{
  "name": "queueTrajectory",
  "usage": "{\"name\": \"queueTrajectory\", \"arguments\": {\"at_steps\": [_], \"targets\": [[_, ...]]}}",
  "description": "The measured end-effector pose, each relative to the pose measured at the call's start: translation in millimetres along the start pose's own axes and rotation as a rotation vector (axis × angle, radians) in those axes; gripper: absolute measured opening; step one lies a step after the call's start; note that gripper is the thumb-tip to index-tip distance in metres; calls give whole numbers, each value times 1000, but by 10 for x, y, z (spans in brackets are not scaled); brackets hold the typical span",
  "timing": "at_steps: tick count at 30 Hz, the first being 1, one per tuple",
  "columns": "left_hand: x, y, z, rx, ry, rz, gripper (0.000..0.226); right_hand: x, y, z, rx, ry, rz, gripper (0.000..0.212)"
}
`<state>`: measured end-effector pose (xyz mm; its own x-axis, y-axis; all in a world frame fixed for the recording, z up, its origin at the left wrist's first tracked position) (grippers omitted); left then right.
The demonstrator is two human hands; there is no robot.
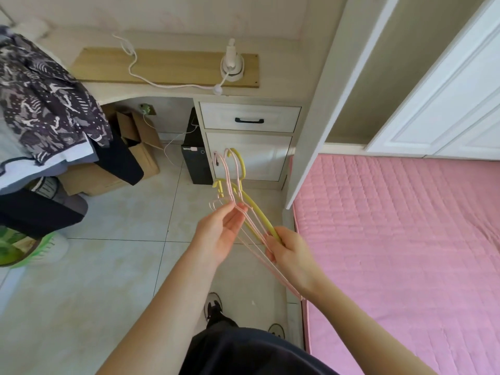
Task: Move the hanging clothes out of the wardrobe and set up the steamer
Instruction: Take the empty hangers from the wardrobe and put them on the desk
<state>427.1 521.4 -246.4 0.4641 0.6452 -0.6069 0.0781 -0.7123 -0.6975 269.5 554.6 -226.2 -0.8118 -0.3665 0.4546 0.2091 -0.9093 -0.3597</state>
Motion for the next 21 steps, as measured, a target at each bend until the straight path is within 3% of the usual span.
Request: {"name": "queueTrajectory", "arguments": {"at_steps": [10, 15, 21], "targets": [[-6, 318, -1027, 98, -88, 42, 22, -579, 539, 531, 84, -84, 67, 27], [-14, 475, -1276, 129, -123, -22, 24, -642, 783, 601, 115, -69, 220, 16], [-166, 765, -1428, 140, -110, -3, 29, -559, 1187, 629, 92, -65, 260, 16]]}}
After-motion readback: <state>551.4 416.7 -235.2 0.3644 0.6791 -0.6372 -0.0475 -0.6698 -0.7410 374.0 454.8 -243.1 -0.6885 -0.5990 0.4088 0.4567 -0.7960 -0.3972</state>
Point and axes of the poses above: each hand's wrist, its own y-axis towards the middle knuckle, its own x-axis out of the back of the hand, z = x × y, the point moved 1 cm from there along y, towards the middle knuckle, and after that the axes turned 9 degrees about -y, right-handed, at the moved point
